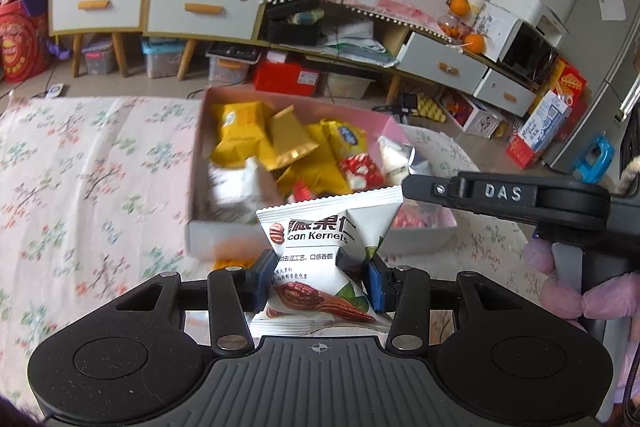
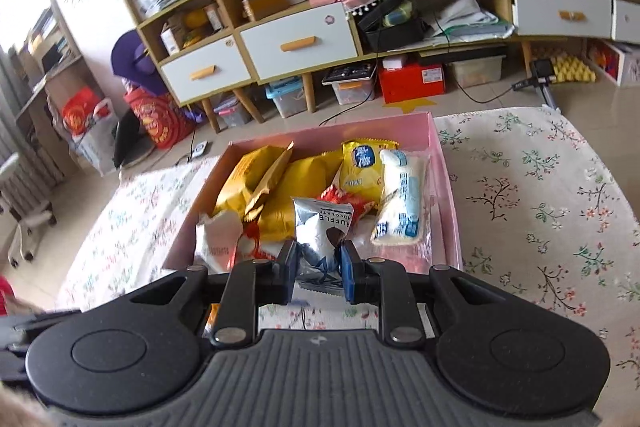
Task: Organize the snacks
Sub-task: 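Carry the pecan packet and wrapped candy over the pink box and lower them, then open both grippers to drop the pecan packet and candy into the box, then move the left gripper to the orange-and-white packet while the right moves to the wafer cake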
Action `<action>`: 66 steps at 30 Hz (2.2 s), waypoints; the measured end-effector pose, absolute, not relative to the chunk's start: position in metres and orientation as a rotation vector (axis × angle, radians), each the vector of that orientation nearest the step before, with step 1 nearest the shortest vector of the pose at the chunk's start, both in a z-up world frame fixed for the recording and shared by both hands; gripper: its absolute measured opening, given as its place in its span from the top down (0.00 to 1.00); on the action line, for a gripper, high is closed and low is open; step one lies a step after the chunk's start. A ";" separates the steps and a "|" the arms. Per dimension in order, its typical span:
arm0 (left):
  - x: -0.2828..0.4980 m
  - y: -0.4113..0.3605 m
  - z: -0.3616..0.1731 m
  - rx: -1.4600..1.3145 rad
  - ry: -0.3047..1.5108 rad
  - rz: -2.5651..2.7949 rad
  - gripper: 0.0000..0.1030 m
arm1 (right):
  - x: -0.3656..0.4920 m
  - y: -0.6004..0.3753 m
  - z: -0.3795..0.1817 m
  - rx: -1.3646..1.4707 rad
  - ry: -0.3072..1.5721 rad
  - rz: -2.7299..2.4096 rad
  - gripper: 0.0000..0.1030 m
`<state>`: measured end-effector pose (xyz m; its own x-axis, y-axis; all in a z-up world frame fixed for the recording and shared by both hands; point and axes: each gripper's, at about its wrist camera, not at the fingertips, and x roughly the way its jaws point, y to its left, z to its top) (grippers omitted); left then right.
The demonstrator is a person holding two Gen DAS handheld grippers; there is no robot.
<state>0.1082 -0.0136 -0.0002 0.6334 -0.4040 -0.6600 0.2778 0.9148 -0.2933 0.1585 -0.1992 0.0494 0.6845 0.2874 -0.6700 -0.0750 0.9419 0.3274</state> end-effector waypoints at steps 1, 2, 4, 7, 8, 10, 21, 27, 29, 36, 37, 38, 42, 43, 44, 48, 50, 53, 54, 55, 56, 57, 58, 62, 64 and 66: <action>0.112 -0.018 0.000 -0.164 0.792 -0.398 0.58 | 0.160 -0.201 0.050 0.300 0.788 0.199 0.80; 0.116 -0.023 0.001 -0.152 0.791 -0.411 0.58 | 0.161 -0.203 0.051 0.322 0.784 0.192 0.80; 0.125 -0.033 0.001 -0.124 0.788 -0.433 0.58 | 0.165 -0.207 0.052 0.358 0.782 0.187 0.80; 0.140 -0.049 0.000 -0.062 0.793 -0.473 0.58 | 0.173 -0.210 0.054 0.353 0.767 0.174 0.80; 0.146 -0.054 0.000 -0.038 0.795 -0.485 0.58 | 0.176 -0.211 0.054 0.351 0.763 0.167 0.80; 0.156 -0.062 -0.002 -0.012 0.800 -0.503 0.58 | 0.182 -0.214 0.053 0.359 0.760 0.172 0.80; 0.188 -0.077 -0.020 0.006 0.843 -0.535 0.59 | 0.212 -0.218 0.043 0.400 0.748 0.205 0.80; 0.196 -0.077 -0.027 0.004 0.820 -0.520 0.59 | 0.219 -0.219 0.036 0.411 0.753 0.184 0.80; 0.196 -0.077 -0.027 0.008 0.806 -0.516 0.58 | 0.220 -0.219 0.034 0.415 0.757 0.184 0.79; 0.185 -0.078 -0.022 0.013 0.781 -0.536 0.31 | 0.216 -0.218 0.041 0.417 0.747 0.171 0.59; 0.183 -0.078 -0.020 0.016 0.776 -0.538 0.30 | 0.215 -0.219 0.043 0.413 0.745 0.168 0.57; 0.181 -0.079 -0.019 0.018 0.772 -0.539 0.27 | 0.214 -0.218 0.045 0.408 0.744 0.166 0.56; 0.170 -0.077 -0.013 0.016 0.766 -0.540 0.20 | 0.209 -0.218 0.050 0.384 0.742 0.157 0.45; 0.167 -0.076 -0.012 0.015 0.766 -0.538 0.20 | 0.207 -0.218 0.052 0.378 0.743 0.156 0.43; 0.164 -0.076 -0.010 0.013 0.767 -0.538 0.19 | 0.205 -0.218 0.053 0.375 0.745 0.154 0.41; 0.151 -0.071 -0.003 0.014 0.760 -0.525 0.13 | 0.196 -0.219 0.059 0.366 0.750 0.148 0.32; 0.144 -0.069 0.001 0.018 0.762 -0.515 0.11 | 0.192 -0.218 0.061 0.348 0.754 0.145 0.28; 0.133 -0.063 0.005 0.012 0.767 -0.491 0.08 | 0.182 -0.216 0.065 0.306 0.760 0.138 0.19; 0.128 -0.061 0.006 0.012 0.769 -0.481 0.07 | 0.179 -0.215 0.067 0.293 0.761 0.138 0.18; 0.124 -0.059 0.007 0.015 0.774 -0.471 0.06 | 0.175 -0.214 0.068 0.281 0.761 0.138 0.15; 0.120 -0.057 0.007 0.019 0.780 -0.459 0.06 | 0.171 -0.213 0.069 0.274 0.761 0.138 0.11; 0.116 -0.055 0.007 0.022 0.788 -0.445 0.06 | 0.167 -0.213 0.070 0.269 0.761 0.138 0.10; 0.112 -0.052 0.007 0.024 0.795 -0.431 0.05 | 0.163 -0.213 0.070 0.263 0.763 0.137 0.08; 0.096 -0.039 0.003 0.021 0.811 -0.364 0.03 | 0.149 -0.214 0.072 0.244 0.767 0.129 0.01; 0.089 -0.031 -0.001 0.010 0.813 -0.334 0.03 | 0.142 -0.214 0.071 0.238 0.756 0.127 0.00; 0.083 -0.022 -0.006 -0.002 0.808 -0.312 0.03 | 0.137 -0.215 0.067 0.225 0.758 0.132 0.00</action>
